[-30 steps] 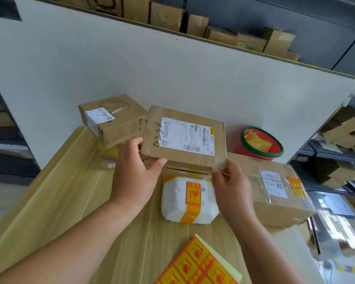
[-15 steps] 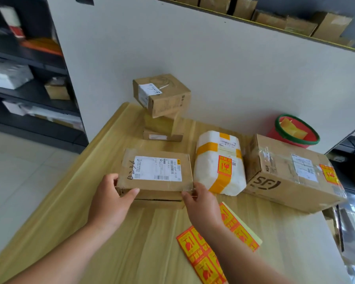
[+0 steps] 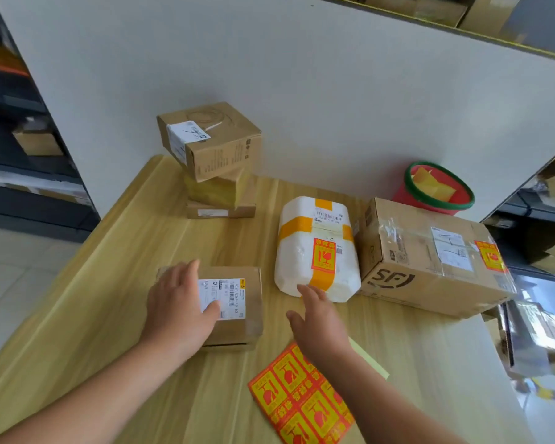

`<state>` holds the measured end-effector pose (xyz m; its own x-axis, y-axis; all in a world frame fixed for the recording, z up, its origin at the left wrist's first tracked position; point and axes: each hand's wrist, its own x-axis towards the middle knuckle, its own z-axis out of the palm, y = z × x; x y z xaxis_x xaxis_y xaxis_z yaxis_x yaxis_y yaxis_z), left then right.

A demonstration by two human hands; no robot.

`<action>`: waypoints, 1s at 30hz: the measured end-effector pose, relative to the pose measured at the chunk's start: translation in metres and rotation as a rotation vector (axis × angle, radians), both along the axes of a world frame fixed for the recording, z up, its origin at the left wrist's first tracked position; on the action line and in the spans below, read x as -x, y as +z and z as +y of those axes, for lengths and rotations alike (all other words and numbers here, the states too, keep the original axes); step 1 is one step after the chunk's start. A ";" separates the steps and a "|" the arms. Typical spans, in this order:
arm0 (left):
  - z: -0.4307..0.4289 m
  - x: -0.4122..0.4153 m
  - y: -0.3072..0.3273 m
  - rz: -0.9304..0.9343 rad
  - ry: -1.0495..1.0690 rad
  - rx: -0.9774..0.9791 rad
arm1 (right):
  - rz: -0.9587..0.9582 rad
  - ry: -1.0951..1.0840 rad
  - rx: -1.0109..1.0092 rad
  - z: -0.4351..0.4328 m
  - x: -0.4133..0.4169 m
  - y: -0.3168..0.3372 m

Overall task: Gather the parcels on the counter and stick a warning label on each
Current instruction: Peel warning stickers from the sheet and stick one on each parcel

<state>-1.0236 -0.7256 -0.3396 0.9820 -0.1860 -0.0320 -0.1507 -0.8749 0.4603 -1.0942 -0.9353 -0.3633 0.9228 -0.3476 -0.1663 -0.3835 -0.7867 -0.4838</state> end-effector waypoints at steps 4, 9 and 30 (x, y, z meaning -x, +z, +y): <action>-0.079 -0.022 0.008 0.034 -0.252 0.025 | -0.027 0.034 0.277 -0.045 -0.017 -0.001; -0.159 -0.053 -0.015 0.170 -0.330 -0.106 | 0.042 0.084 0.428 -0.087 -0.042 -0.029; -0.267 -0.203 -0.052 0.087 -0.281 -0.048 | 0.041 -0.095 0.323 -0.164 -0.201 -0.050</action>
<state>-0.8206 -0.9930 -0.3911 0.8853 -0.4469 -0.1286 -0.3524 -0.8252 0.4415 -0.8935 -1.0995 -0.4129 0.8785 -0.4726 -0.0702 -0.4766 -0.8565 -0.1981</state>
